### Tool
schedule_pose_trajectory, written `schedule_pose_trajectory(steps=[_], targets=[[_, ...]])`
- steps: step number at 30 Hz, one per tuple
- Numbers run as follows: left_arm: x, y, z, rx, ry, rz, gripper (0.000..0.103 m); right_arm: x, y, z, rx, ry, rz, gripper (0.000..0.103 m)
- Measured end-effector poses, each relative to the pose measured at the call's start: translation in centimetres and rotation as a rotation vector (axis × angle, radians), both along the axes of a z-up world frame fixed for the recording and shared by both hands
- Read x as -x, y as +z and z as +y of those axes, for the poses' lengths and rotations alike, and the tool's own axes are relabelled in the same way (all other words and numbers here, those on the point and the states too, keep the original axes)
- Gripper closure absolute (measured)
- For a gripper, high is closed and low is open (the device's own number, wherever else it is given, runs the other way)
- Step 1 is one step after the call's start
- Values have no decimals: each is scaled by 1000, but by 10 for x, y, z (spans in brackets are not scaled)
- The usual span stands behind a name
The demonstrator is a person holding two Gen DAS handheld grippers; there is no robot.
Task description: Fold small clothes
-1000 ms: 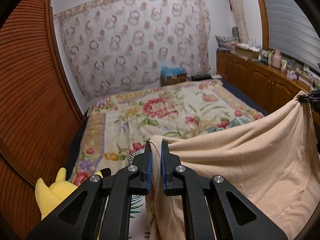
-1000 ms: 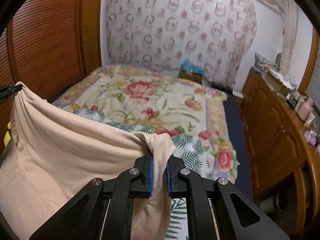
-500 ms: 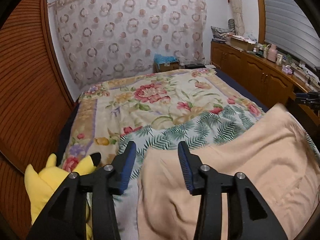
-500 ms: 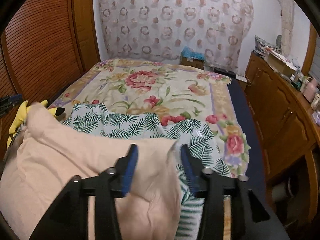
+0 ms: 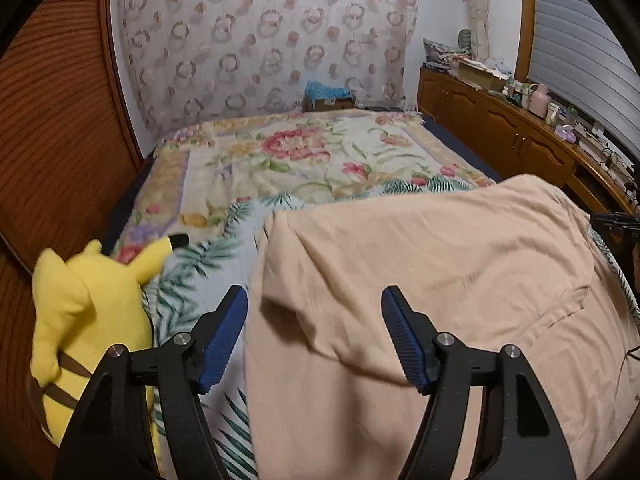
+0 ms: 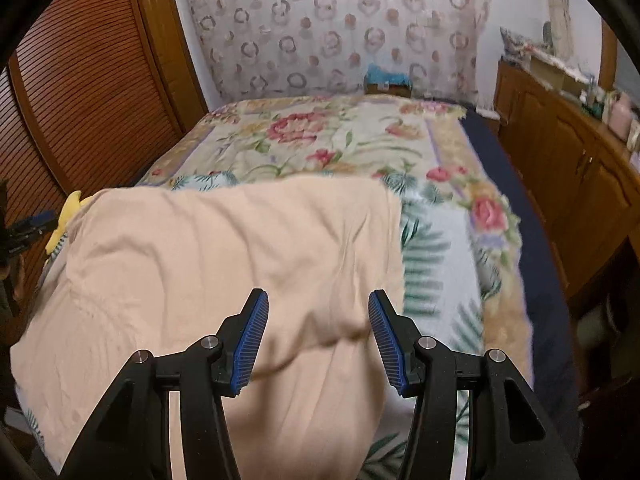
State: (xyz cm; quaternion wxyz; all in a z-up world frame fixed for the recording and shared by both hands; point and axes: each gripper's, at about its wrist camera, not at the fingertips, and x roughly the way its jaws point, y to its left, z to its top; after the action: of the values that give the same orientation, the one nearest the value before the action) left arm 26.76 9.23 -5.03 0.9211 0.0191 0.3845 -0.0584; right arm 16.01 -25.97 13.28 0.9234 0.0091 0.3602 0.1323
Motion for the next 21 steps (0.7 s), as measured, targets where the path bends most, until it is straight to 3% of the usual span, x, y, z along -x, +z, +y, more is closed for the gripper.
schedule_pose_trajectory(steps=[7,9,11,15,19,21], targets=[[-4,-19,1,12,29,53,33,-5,-9,-8,-13,-18,59,49],[-9,-22,3,24,25,74,39,-8,-9,-9,-15,-21,62,49],[-14,-26,5,24,36,93,51,-16,-12,-8,-18,-26,58,49],[-21,-27,7,48,40,100,60,-23,-16,-6,-26,-22,47,49],[-29,-25,7,55,36,99,60,-35,-28,2,0,-3,26,64],[-34,-26,6,50,28,102,71,-40,-29,6,14,8,16,70]])
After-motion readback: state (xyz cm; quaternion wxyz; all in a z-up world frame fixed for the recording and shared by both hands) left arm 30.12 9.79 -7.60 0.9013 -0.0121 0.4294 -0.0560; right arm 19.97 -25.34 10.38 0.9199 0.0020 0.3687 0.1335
